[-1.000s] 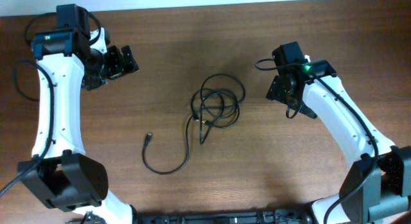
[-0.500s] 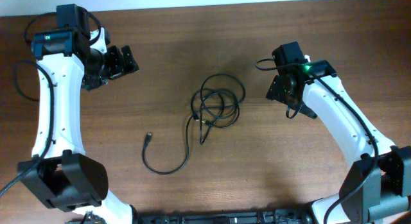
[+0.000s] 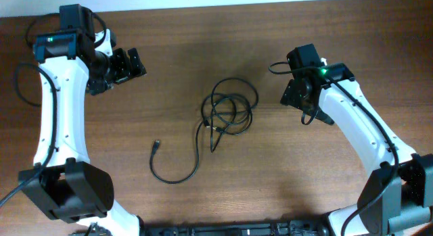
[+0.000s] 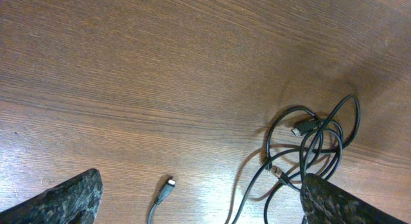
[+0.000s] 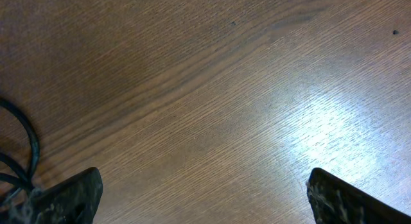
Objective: Untangle cables
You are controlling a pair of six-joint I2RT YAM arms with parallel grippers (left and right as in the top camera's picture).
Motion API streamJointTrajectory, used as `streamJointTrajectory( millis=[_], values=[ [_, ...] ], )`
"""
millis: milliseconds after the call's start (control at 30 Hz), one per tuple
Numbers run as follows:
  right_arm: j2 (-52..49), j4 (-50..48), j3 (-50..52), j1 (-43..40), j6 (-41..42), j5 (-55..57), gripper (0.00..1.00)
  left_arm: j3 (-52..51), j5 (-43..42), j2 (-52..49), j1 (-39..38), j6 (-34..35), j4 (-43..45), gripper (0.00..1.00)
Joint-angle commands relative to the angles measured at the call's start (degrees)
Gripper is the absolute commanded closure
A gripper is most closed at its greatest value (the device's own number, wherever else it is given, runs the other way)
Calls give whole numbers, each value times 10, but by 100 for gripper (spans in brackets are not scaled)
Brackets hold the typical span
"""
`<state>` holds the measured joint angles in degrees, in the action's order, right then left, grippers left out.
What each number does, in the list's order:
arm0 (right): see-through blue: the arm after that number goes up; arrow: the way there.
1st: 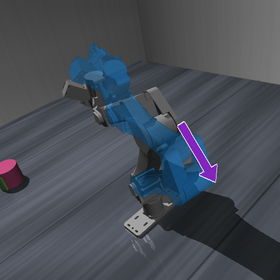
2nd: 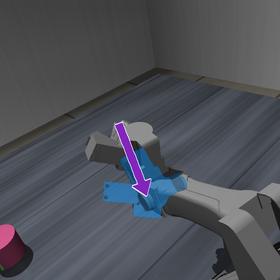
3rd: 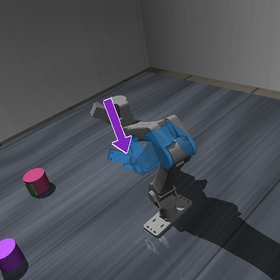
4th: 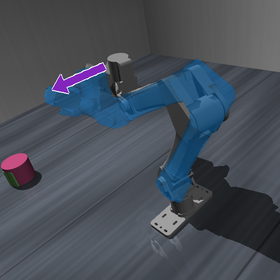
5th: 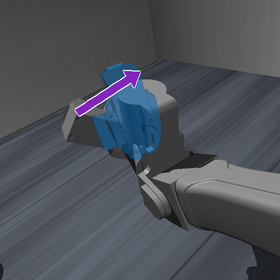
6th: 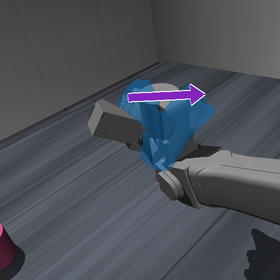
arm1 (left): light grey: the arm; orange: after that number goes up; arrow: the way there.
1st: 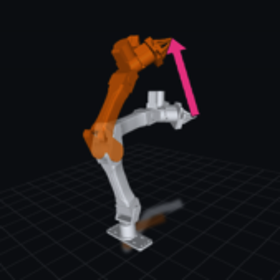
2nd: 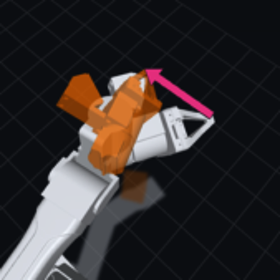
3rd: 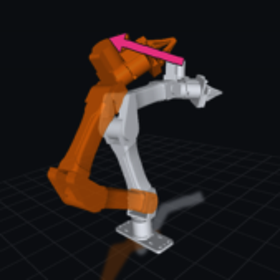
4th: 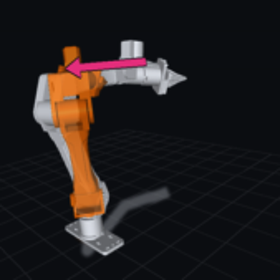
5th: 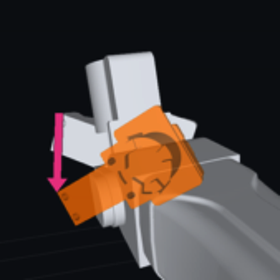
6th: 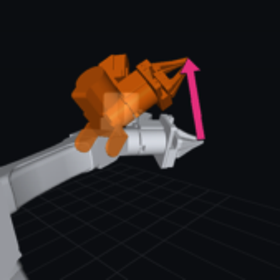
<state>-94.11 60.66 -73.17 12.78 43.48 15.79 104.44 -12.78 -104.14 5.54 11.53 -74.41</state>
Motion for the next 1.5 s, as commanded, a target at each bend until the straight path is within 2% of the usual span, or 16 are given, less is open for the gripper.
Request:
streamJointTrajectory(
  millis=[0, 267, 333, 467, 500, 533, 567, 633, 800, 1033, 1167, 1200, 1233, 1300, 1400, 1467],
  values=[
    [0, 0, -1, 0, -2, 3, 2, -3, 4, -3, -2, -7, -2, 1],
    [0, 0, -1, 0, -2, 3, 2, -3, 4, -3, -2, -7, -2, 1],
    [0, -20, -1, -1, -2, 59, 1, -3, 4, -3, -2, -7, -3, 1],
    [0, -20, -1, 0, -2, 57, 2, -3, 4, -3, -2, -7, -7, 1],
    [0, -70, -1, 0, 0, 18, 2, -3, 4, -3, -2, -7, -7, 1],
    [0, -62, -1, 0, 0, -114, 2, -3, 4, -3, -2, -7, -7, 1],
    [0, -57, -2, 0, -15, -166, 1, -4, 4, -3, -2, -7, -7, 1],
    [1, -37, -16, -11, -28, -173, 7, -4, 4, -3, -2, -7, -7, 1],
    [4, 73, -124, -107, -28, -194, 6, -4, 3, -3, -6, -7, -6, 1],
    [3, 73, -129, -128, -26, -220, 5, -4, 14, -4, -68, -7, 9, 1],
    [3, 66, -129, -148, -26, -208, 5, -5, 23, -10, -72, -7, 15, 1],
    [2, 66, -129, -151, -26, -207, 2, -14, -10, -11, -73, -7, 17, 1],
    [2, 66, -129, -151, -26, -207, 2, -44, -71, -11, -90, -10, 25, 1],
    [2, 66, -129, -151, -26, -207, 2, -92, -70, -11, -138, -31, 49, 1],
    [2, 66, -129, -151, -26, -207, 2, -170, -70, -12, -231, -16, 162, 1],
    [2, 66, -129, -151, -26, -207, 2, -176, 0, -20, -278, 25, 252, 0]
  ],
)
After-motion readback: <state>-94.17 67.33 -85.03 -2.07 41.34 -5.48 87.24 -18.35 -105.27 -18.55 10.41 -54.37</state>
